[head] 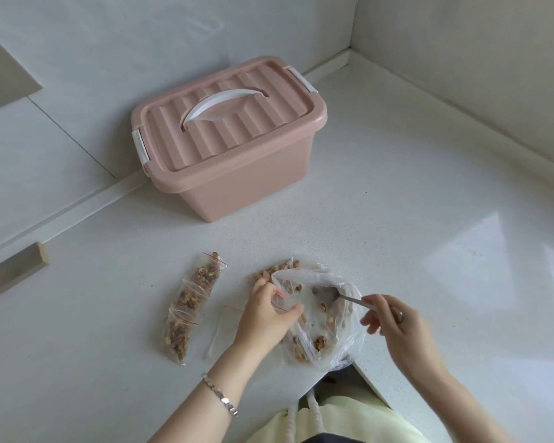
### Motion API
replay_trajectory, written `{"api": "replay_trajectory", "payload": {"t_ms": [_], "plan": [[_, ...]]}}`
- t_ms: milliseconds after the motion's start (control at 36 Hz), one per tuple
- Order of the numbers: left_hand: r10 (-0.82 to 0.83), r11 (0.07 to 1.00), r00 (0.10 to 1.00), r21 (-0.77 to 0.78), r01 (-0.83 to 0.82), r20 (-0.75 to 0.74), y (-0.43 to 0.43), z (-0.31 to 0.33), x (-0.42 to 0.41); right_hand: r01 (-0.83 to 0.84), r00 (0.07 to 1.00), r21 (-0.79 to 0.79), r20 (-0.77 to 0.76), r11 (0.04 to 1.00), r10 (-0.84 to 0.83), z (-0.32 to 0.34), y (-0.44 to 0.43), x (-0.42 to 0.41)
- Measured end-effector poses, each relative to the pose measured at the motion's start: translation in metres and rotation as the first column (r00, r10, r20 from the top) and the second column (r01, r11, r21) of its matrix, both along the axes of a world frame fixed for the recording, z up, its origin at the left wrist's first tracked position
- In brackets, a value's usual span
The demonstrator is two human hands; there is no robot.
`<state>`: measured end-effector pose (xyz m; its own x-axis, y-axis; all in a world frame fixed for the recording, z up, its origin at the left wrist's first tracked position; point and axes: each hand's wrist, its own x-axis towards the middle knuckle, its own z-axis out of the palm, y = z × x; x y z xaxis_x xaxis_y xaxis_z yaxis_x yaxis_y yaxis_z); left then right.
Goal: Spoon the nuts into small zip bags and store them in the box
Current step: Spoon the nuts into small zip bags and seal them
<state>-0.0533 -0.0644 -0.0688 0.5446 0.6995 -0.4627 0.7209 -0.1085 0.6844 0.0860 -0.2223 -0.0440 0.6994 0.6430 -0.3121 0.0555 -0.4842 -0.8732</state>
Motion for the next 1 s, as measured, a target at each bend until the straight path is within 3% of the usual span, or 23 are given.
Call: {"api": "replay_trajectory", "payload": {"t_ms": [278,417,667,1000], "plan": [[0.038,0.989,0.999,-0.141,-0.035,0.020,0.016,-0.003,0.003,-0.047,0.992,0.060,-0.116,0.997,0.054,-0.026,0.024,-0.007],[0.065,0.988,0.997,-0.144,-0.060,0.035,0.013,0.000,0.002,-0.045,0.963,0.043,-0.263,0.998,0.055,-0.030,0.025,-0.008],[0.074,0.988,0.995,-0.142,-0.064,0.067,0.010,-0.002,-0.003,0.131,0.826,-0.048,-0.548,0.990,-0.136,-0.039,0.009,0.000],[0.092,0.971,0.970,0.194,-0.137,0.225,-0.019,0.009,-0.018,0.283,0.726,-0.017,-0.649,0.959,-0.226,-0.033,-0.026,0.014]]}}
